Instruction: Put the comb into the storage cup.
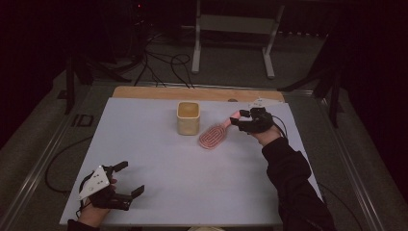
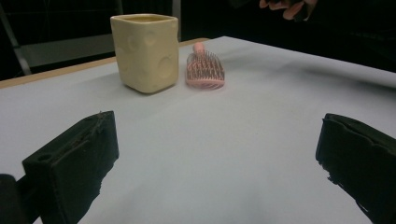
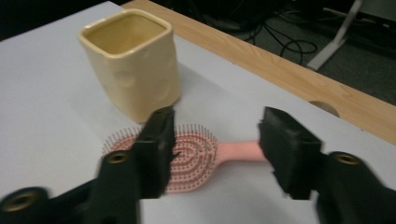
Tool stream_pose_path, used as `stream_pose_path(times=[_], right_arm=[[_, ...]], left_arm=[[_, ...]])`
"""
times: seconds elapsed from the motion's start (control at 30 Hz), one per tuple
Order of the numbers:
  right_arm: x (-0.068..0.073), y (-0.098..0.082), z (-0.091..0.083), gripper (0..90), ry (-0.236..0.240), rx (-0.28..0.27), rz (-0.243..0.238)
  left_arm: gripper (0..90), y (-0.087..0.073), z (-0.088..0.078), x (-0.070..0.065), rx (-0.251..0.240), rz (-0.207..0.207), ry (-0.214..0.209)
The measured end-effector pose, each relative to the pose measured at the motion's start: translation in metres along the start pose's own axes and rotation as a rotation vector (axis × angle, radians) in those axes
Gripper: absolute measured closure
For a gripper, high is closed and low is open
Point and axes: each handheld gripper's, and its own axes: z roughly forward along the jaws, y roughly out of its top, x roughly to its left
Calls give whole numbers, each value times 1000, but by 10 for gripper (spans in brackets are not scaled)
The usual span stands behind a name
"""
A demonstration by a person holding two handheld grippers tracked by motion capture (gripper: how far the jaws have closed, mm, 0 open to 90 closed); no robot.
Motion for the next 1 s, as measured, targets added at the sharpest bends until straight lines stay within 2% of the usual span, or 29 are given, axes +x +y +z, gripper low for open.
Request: stream_pose_path(times=[0.03, 0.2, 0.23, 0.43, 0.47, 0.77, 0.8, 1.0], right_arm=[[-1, -1, 4, 518, -21, 12, 1], [-4, -3, 13, 585, -36, 33, -6], [-5, -3, 16, 638, -47, 43, -5], [-9, -1, 23, 723, -73, 63, -14], [-13, -1, 29, 763, -84, 76, -19], [-26, -4, 49, 864, -94, 111, 0], [-27, -5, 54, 896, -95, 131, -1], [-30, -3, 64, 900, -102, 153, -9]], left_arm=[[1, 0, 0, 0, 1, 0, 0], [1, 0, 0, 0, 0, -3, 0], [1, 0, 0, 0, 1, -2, 2], [1, 0, 0, 0, 0, -5, 2], [1, 0, 0, 0, 1, -4, 3], [1, -1, 0, 1, -3, -13, 1], [1, -1, 0, 1, -2, -12, 1], [1, -1, 1, 1, 2, -10, -3]])
